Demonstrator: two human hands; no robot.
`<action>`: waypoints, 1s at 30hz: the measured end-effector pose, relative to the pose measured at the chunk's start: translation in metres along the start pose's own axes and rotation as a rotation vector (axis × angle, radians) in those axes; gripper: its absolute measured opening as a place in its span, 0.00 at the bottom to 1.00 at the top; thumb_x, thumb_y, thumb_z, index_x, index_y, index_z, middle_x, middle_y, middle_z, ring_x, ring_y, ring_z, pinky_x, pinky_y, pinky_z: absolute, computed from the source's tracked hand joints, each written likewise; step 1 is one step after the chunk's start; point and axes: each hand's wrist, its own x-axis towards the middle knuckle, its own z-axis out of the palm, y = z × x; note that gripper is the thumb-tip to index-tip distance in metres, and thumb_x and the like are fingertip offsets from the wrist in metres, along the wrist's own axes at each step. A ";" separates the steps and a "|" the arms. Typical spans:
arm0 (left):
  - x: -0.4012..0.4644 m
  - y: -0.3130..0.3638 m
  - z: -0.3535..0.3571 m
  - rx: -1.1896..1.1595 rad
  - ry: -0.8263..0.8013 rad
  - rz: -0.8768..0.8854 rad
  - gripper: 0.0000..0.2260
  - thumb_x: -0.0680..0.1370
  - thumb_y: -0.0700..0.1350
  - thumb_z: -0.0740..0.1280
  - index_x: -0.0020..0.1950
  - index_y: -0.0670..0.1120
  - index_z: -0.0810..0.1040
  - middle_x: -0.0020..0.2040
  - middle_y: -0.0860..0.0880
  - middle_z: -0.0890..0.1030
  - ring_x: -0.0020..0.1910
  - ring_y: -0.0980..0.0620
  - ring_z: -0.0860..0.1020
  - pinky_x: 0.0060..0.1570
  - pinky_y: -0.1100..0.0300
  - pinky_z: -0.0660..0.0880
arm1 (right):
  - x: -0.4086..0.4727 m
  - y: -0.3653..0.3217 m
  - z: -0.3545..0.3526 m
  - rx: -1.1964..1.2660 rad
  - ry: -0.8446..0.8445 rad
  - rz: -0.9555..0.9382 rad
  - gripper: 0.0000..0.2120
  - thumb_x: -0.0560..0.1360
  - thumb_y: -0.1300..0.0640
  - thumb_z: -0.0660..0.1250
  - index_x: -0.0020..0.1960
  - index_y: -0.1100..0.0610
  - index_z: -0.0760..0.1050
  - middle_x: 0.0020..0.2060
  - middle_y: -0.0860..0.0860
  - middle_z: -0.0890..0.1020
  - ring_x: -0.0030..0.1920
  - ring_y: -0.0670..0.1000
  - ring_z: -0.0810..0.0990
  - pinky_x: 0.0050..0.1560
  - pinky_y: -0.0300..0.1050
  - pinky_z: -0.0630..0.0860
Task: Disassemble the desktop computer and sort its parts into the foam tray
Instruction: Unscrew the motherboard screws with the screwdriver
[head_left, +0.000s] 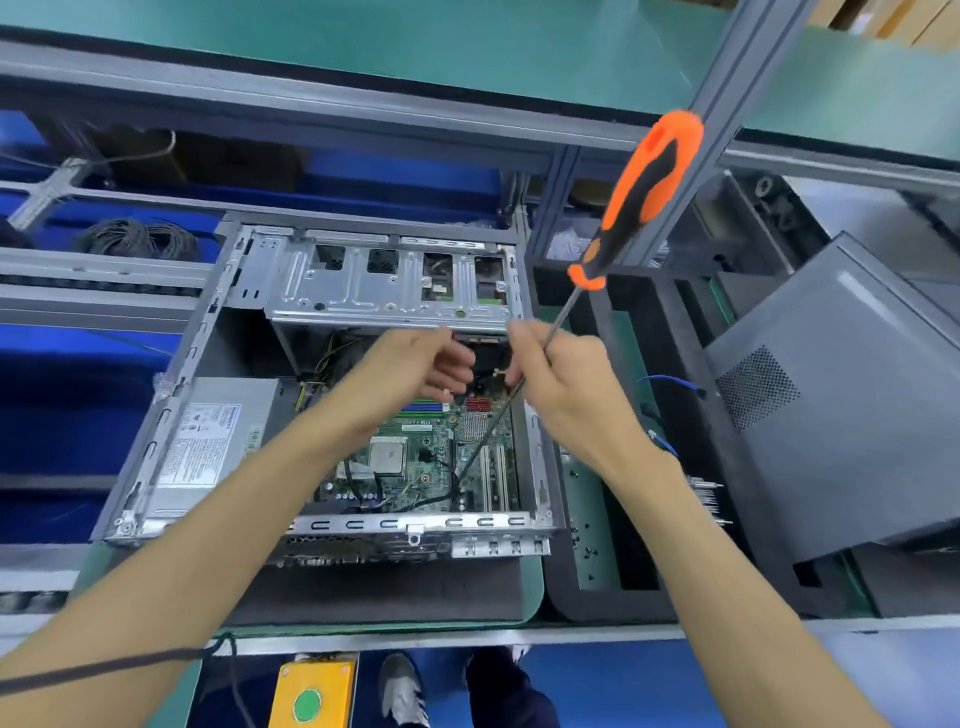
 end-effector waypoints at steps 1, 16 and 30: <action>0.003 -0.009 0.001 -0.010 -0.046 -0.074 0.20 0.86 0.50 0.55 0.52 0.40 0.83 0.46 0.43 0.86 0.49 0.44 0.85 0.54 0.52 0.81 | 0.007 -0.001 -0.002 0.011 0.034 -0.005 0.24 0.85 0.49 0.55 0.32 0.53 0.71 0.21 0.43 0.71 0.23 0.46 0.69 0.30 0.36 0.64; 0.022 -0.049 0.001 -0.104 -0.393 -0.426 0.23 0.86 0.50 0.54 0.31 0.48 0.69 0.28 0.53 0.59 0.25 0.54 0.55 0.23 0.64 0.55 | 0.050 0.000 -0.012 0.165 0.206 0.008 0.25 0.85 0.49 0.56 0.31 0.54 0.71 0.22 0.56 0.69 0.24 0.50 0.68 0.29 0.46 0.66; 0.038 0.044 0.086 -0.634 -0.289 -0.437 0.16 0.84 0.45 0.58 0.56 0.32 0.78 0.54 0.33 0.81 0.50 0.39 0.83 0.48 0.52 0.81 | 0.022 0.026 -0.081 0.140 0.533 0.088 0.31 0.86 0.49 0.55 0.30 0.68 0.59 0.25 0.64 0.64 0.28 0.62 0.64 0.30 0.51 0.62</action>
